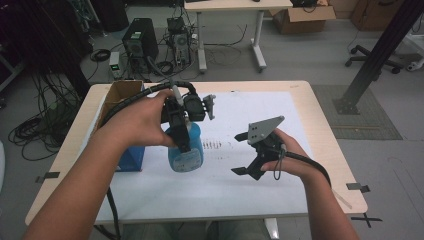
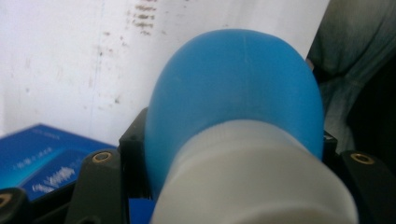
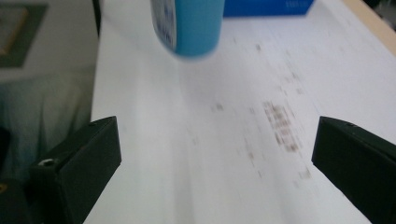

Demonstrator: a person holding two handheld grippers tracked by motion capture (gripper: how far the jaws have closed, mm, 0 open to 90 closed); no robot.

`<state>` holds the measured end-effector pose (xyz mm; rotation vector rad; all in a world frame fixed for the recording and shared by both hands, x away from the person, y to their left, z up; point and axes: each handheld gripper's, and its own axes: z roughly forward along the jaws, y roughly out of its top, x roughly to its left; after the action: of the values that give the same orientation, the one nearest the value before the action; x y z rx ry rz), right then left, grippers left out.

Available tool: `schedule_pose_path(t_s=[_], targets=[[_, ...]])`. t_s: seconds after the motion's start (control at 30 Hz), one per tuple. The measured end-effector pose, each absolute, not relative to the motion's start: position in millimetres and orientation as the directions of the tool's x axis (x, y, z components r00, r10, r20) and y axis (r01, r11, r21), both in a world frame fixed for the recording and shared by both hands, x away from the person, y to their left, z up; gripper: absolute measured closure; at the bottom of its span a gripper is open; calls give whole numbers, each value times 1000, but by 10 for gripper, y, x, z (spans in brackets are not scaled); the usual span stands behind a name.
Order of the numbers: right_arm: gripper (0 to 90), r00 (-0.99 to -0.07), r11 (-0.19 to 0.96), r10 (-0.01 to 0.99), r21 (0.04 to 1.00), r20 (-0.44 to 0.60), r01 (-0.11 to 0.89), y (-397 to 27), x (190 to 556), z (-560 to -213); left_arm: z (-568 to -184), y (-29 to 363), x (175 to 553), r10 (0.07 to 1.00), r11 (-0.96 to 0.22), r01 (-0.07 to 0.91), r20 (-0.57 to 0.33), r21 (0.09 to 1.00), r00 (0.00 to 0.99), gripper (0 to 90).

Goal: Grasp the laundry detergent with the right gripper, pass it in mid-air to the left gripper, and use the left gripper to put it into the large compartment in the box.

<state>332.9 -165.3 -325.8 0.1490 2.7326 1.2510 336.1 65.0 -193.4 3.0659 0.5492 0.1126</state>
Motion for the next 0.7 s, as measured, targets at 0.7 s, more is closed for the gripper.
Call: schedule_pose_path(t_s=[0.7], targets=[[26,-976,841,181,534,-123,88,-2029,3447,-3209,-1206,1276,3845,806,-586,801,-15,122,591,385]])
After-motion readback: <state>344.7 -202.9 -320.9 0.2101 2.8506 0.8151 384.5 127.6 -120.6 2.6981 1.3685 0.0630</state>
